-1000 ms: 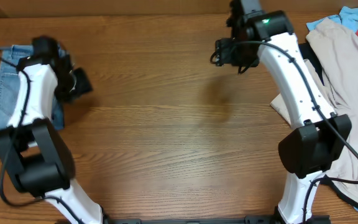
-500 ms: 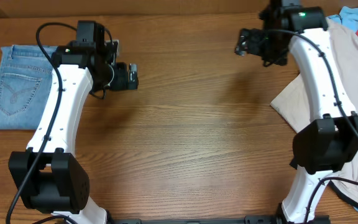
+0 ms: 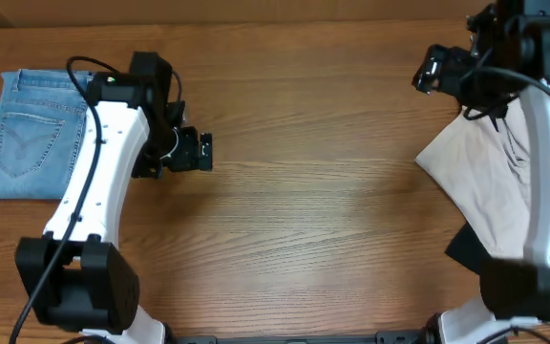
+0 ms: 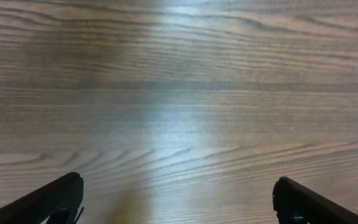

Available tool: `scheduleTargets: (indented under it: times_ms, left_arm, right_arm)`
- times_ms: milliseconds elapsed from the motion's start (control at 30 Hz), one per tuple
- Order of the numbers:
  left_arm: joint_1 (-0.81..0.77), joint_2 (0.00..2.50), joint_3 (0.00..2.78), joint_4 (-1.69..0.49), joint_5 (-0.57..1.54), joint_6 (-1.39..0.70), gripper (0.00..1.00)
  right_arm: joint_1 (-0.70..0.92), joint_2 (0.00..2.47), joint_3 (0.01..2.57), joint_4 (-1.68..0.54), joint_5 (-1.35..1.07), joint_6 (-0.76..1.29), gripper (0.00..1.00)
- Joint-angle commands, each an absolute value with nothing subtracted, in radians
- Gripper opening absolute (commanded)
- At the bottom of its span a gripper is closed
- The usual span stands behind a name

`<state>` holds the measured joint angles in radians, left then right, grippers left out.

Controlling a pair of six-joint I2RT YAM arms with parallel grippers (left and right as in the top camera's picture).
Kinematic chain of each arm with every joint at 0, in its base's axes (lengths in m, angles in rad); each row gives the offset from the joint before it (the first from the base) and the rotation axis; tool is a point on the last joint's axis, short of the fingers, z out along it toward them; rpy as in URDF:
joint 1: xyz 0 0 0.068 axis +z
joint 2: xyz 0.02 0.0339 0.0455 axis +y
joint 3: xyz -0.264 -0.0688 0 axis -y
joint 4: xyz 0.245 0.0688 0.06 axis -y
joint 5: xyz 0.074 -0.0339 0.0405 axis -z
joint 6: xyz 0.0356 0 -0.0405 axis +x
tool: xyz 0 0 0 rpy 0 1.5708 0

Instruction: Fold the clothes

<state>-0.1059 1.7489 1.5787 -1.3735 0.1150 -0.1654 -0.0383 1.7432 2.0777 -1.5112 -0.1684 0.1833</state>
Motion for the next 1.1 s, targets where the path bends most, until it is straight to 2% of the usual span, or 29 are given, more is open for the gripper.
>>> scheduleTargets:
  times_ms: [0,200,367,500,633,800,1067]
  left_arm:
    - [-0.147,1.592,1.55,-1.35,0.02,-0.195,1.0]
    - [-0.208,1.311,1.387,-1.178,-0.025,-0.205,1.0]
    - [-0.225,1.013,1.156,-1.019,-0.175,-0.336,1.0]
    - [-0.223,0.809,0.988,-0.9,-0.29,-0.443,1.0]
    - [-0.223,0.731,0.912,-0.833,-0.289,-0.443,1.0]
    - [-0.223,0.736,0.907,-0.886,-0.288,-0.442,1.0]
    - [-0.223,0.755,0.906,-0.923,-0.288,-0.442,1.0]
  right_arm:
    - [-0.039,1.612,1.997,-1.475,-0.138,0.175,1.0]
    - [-0.039,1.31,1.604,-1.27,-0.132,0.175,1.0]
    - [-0.039,0.994,1.191,-1.051,-0.125,0.147,1.0]
    - [-0.039,0.789,0.979,-0.994,-0.125,0.161,1.0]
    - [-0.039,0.702,0.909,-1.037,-0.125,0.161,1.0]
    - [-0.039,0.699,0.903,-1.138,-0.125,0.16,1.0]
    - [-0.039,0.706,0.904,-1.143,-0.125,0.161,1.0]
